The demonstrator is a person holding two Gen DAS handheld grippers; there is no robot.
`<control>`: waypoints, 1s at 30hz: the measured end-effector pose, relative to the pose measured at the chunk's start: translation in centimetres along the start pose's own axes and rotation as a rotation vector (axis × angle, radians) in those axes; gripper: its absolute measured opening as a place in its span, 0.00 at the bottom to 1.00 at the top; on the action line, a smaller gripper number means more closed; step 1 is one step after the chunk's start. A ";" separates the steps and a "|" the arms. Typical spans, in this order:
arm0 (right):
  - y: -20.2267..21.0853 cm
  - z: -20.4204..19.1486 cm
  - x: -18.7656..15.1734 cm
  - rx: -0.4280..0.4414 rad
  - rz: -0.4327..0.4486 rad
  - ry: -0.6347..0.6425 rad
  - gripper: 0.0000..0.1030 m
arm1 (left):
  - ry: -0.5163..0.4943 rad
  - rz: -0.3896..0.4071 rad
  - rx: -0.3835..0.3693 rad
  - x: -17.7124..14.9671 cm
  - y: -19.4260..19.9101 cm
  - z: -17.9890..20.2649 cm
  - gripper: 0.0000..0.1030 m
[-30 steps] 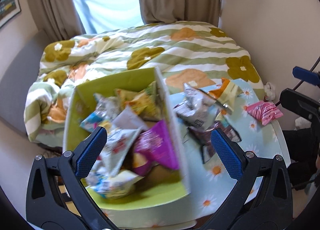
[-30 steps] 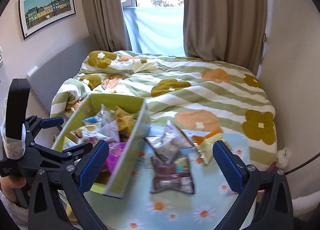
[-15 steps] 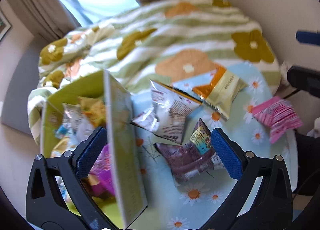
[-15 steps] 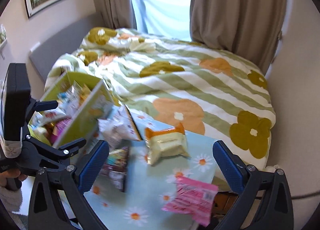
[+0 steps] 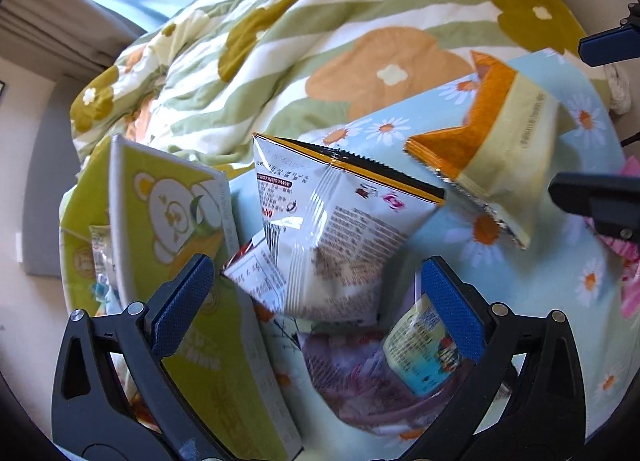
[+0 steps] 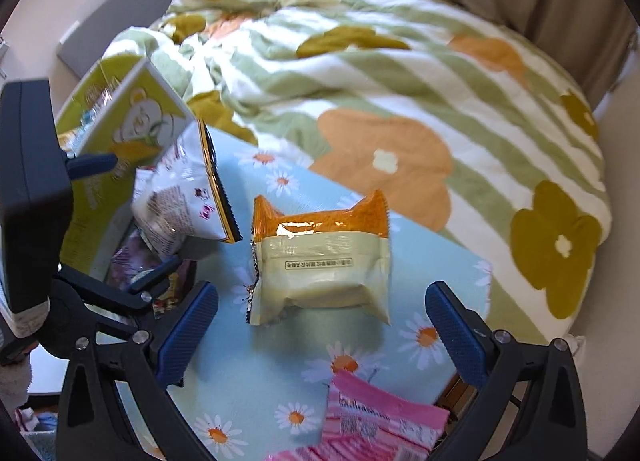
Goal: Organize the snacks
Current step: 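Grasp the white chip bag with left tool while right tool grasps the orange-topped cake packet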
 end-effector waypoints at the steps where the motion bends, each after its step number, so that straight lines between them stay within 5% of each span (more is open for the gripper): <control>1: -0.6 0.0 0.2 -0.002 -0.010 0.008 1.00 | -0.001 -0.008 -0.002 0.2 -0.4 -0.1 1.00; 15: -5.7 0.4 1.8 0.046 -0.105 -0.010 1.00 | -0.026 -0.107 -0.074 1.4 -4.7 0.0 0.98; 17: -6.1 0.3 1.9 0.028 -0.109 0.001 1.00 | -0.027 -0.111 -0.076 1.4 -5.0 -0.1 0.90; 20: -6.4 0.2 2.1 0.011 -0.116 0.012 1.00 | -0.010 -0.134 -0.110 1.3 -5.5 -0.3 0.63; 30: -8.2 0.2 2.5 0.010 -0.145 0.014 1.00 | -0.012 -0.114 -0.157 0.8 -5.5 -0.9 0.53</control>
Point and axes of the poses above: each gripper's, at about its wrist camera, not at the fingertips, and y roughly against the way its jaws point, z to its right, x to its top, the point moved 2 cm from there along -y, roughly the way its jaws point, and after that the axes turned 2 degrees about -z, right-handed, at the moved point
